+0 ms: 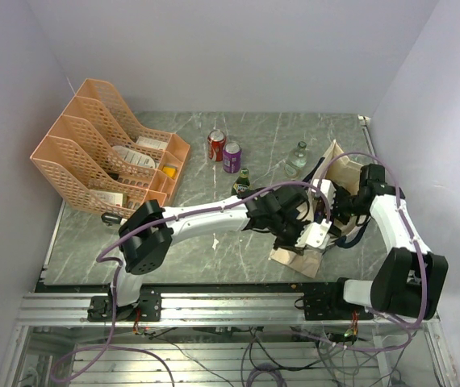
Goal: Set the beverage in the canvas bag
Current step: Pick up the drink from the canvas bag.
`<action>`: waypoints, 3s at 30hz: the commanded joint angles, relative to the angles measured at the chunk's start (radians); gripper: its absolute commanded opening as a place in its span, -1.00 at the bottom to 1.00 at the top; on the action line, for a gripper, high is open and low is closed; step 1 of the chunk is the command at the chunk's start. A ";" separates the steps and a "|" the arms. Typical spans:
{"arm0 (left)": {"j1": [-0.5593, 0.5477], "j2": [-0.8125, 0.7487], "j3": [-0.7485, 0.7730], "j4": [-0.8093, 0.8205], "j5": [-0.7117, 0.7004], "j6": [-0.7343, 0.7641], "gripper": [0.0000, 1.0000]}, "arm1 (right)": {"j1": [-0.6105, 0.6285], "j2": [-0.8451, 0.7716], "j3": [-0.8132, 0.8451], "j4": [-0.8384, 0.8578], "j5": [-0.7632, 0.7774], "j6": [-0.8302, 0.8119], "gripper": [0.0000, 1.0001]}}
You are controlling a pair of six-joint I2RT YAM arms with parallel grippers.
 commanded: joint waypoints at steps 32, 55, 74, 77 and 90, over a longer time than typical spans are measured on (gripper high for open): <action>0.085 0.030 0.006 -0.114 0.008 -0.010 -0.86 | 0.020 0.296 -0.032 -0.147 0.101 -0.402 0.78; 0.114 0.043 0.093 -0.133 -0.005 -0.021 -0.83 | 0.099 0.442 0.087 -0.180 0.135 -0.349 0.12; 0.120 0.029 0.127 -0.135 0.008 -0.046 -0.70 | 0.071 0.255 0.305 -0.290 -0.028 -0.247 -1.00; 0.123 0.023 0.129 -0.123 0.003 -0.055 -0.67 | 0.060 0.219 0.322 -0.295 -0.028 -0.227 -1.00; 0.125 0.027 0.188 -0.129 -0.068 -0.046 -0.36 | 0.038 0.089 0.413 -0.310 -0.015 -0.114 -1.00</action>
